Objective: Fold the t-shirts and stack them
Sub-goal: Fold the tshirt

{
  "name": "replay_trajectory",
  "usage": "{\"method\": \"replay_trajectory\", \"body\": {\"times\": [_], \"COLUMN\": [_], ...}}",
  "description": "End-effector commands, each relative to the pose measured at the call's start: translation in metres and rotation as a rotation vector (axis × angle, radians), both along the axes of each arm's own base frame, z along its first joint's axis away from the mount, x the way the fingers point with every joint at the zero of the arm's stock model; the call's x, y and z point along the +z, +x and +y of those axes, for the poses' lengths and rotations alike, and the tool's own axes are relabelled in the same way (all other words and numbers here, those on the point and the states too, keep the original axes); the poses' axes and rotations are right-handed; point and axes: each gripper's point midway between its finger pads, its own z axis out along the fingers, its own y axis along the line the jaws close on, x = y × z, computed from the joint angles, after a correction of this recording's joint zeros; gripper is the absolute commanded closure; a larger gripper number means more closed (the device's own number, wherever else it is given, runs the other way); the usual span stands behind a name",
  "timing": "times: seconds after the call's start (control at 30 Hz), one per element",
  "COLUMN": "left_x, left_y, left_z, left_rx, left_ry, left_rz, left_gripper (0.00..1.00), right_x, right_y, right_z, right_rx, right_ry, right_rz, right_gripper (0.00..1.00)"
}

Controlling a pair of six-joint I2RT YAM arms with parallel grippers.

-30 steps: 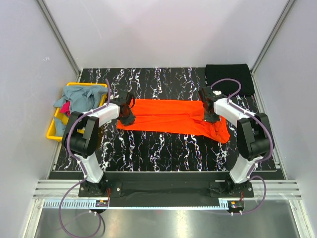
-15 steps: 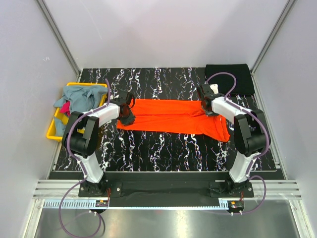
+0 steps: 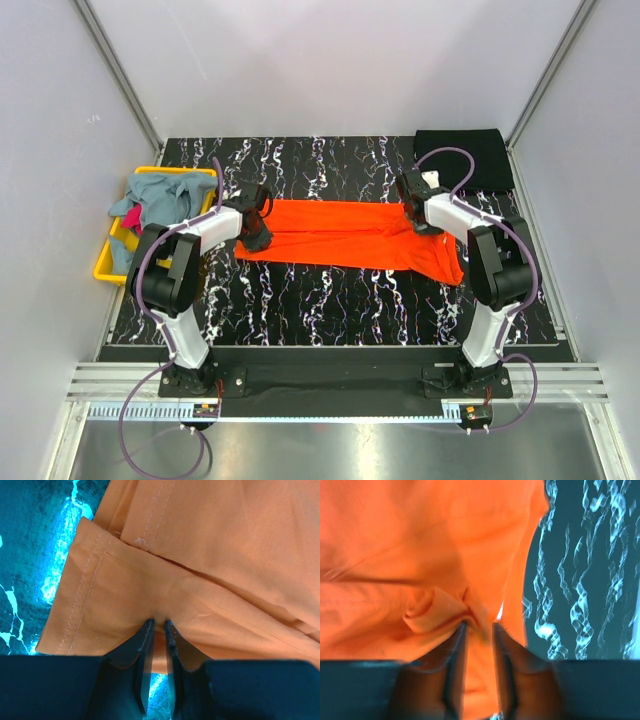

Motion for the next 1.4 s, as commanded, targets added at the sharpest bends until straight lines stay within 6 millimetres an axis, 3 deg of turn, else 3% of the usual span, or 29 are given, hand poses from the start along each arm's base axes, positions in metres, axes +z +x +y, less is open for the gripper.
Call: {"method": "replay_trajectory", "body": {"times": [0.0, 0.07, 0.17, 0.23, 0.37, 0.43, 0.67, 0.93, 1.27, 1.37], "left_x": [-0.005, 0.003, 0.019, 0.03, 0.055, 0.057, 0.036, 0.007, -0.005, -0.007], "left_y": [-0.001, 0.001, 0.005, 0.01, 0.02, 0.018, 0.009, 0.005, 0.005, 0.003], "left_z": [0.01, 0.007, 0.006, 0.005, 0.001, -0.006, -0.021, -0.014, -0.008, -0.004], "left_rx": [0.013, 0.004, -0.005, -0.005, -0.017, -0.032, -0.066, -0.059, -0.043, -0.038], "left_ry": [0.041, 0.034, 0.039, 0.04, 0.023, 0.01, 0.018, 0.071, 0.097, 0.109], "left_rz": [0.034, 0.014, -0.035, -0.067, -0.131, -0.136, -0.084, -0.017, 0.016, 0.024], "left_gripper": [0.78, 0.75, 0.69, 0.68, 0.65, 0.64, 0.64, 0.65, 0.66, 0.66], "right_x": [0.032, 0.039, 0.04, 0.029, 0.009, -0.004, -0.016, -0.013, -0.036, -0.045], "right_y": [-0.013, -0.033, -0.046, -0.058, -0.085, -0.102, -0.128, -0.13, -0.13, -0.128], "right_z": [0.006, 0.009, 0.008, -0.009, -0.004, 0.0, -0.025, -0.051, -0.051, -0.049], "right_rx": [-0.14, -0.252, -0.37, -0.554, -0.852, -0.937, -1.132, -1.12, -1.121, -1.117], "right_ry": [0.128, 0.219, 0.345, 0.435, 0.71, 0.732, 0.716, 0.639, 0.641, 0.651], "right_rz": [-0.008, 0.01, -0.024, -0.033, 0.04, 0.069, 0.005, -0.065, -0.052, -0.046], "right_gripper": [0.59, 0.48, 0.43, 0.43, 0.45, 0.46, 0.42, 0.43, 0.41, 0.45]}}
